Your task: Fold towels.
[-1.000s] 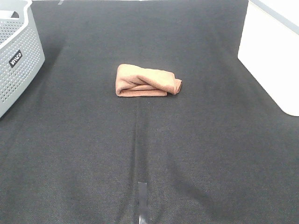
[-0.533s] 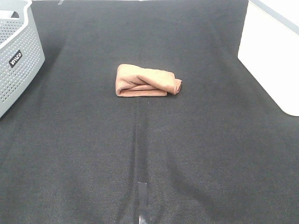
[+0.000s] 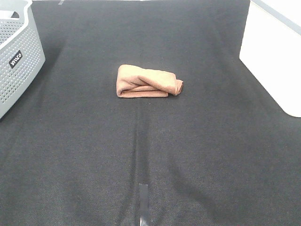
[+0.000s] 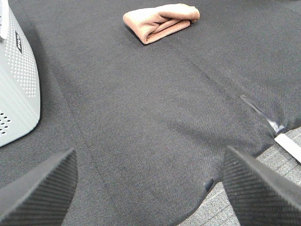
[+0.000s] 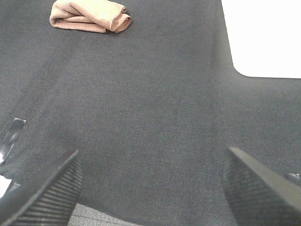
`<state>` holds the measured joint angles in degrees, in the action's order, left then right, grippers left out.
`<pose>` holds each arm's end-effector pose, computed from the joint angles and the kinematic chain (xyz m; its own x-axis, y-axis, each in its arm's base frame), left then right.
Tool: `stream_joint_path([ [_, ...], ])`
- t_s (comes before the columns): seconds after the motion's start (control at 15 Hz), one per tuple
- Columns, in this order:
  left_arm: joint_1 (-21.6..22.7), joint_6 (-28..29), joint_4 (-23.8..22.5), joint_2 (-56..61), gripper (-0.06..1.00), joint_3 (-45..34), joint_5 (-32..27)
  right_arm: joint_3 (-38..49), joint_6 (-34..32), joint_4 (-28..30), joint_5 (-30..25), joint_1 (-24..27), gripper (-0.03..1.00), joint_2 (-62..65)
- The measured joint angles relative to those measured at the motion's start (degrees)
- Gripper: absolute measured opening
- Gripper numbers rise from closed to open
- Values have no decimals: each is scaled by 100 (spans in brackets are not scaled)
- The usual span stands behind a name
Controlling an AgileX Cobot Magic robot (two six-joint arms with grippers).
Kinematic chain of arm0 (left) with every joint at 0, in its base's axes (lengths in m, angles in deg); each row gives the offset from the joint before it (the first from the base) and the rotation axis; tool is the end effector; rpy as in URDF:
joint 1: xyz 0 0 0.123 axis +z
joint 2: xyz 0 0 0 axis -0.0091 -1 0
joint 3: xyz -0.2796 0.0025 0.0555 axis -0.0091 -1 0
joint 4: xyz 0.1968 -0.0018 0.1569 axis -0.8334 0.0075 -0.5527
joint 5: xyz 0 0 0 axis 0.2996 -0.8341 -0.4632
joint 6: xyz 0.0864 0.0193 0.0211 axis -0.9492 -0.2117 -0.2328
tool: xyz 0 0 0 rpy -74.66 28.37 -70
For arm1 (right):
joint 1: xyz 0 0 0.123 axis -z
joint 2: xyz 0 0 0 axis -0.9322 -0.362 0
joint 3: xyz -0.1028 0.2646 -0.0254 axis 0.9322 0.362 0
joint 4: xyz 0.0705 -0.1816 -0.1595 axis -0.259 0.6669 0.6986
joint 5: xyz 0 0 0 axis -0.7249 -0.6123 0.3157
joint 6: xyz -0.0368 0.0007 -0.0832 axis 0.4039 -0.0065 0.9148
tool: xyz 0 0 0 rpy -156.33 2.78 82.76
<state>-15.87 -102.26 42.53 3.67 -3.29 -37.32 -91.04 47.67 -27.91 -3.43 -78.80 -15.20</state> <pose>-0.0093 -0.0099 0.2784 -0.3625 0.2637 -0.8939 0.4541 0.8875 0.0777 0.0001 0.0024 0.2774 -0.4859 -0.1098 -0.8671 -0.2081 0.9781 -0.0072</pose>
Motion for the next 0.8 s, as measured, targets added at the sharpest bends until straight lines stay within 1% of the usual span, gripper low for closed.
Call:
stream_joint_path([
  [0.13,281,0,0,0,80,0,0,0,0,0,0,63,77,0],
  [0.2,533,0,0,0,80,0,0,0,0,0,0,241,77,0],
  [0.33,1083,0,-6,0,80,0,0,0,-6,0,0,785,77,0],
  [0.4,1249,0,-6,0,80,0,0,0,-6,0,0,951,77,0],
  [0.47,1392,0,-6,0,80,0,0,0,-6,0,0,997,77,6],
  [0.53,1450,0,-6,0,80,0,0,0,-6,0,6,997,77,34],
  [0.8,1450,6,-6,0,80,0,0,0,-6,0,34,997,77,264],
])
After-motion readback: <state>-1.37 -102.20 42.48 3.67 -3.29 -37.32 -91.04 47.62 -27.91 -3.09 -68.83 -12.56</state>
